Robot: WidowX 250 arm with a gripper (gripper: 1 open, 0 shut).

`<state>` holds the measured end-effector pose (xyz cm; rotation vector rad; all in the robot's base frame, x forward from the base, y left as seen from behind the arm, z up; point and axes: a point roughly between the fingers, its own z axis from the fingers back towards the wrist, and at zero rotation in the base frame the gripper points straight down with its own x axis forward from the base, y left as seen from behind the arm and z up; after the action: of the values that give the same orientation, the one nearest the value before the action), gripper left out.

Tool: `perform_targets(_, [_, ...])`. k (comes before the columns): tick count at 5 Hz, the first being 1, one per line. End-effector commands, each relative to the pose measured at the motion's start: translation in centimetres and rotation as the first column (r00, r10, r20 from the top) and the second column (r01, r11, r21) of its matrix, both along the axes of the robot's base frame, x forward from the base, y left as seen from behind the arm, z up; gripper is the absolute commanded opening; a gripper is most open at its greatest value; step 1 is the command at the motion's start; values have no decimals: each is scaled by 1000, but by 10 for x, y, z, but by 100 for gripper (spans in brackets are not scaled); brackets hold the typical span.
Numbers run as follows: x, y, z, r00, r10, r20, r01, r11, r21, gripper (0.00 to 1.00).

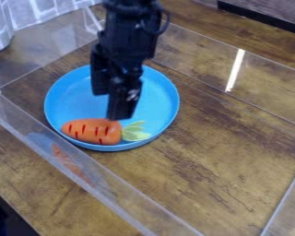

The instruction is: Remove the carrot from inside the blue tray and put it on the table

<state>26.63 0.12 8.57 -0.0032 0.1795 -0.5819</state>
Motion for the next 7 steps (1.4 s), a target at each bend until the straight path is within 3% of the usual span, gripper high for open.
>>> perform_targets(1, [-9, 5, 13, 992, -104, 69, 104, 995, 6, 100])
perform_targets(2, [-10, 18, 7, 986, -141, 85, 141, 990, 5, 100])
perform_targets(7, [-3, 35, -8, 982, -64, 177, 68, 998, -17, 100])
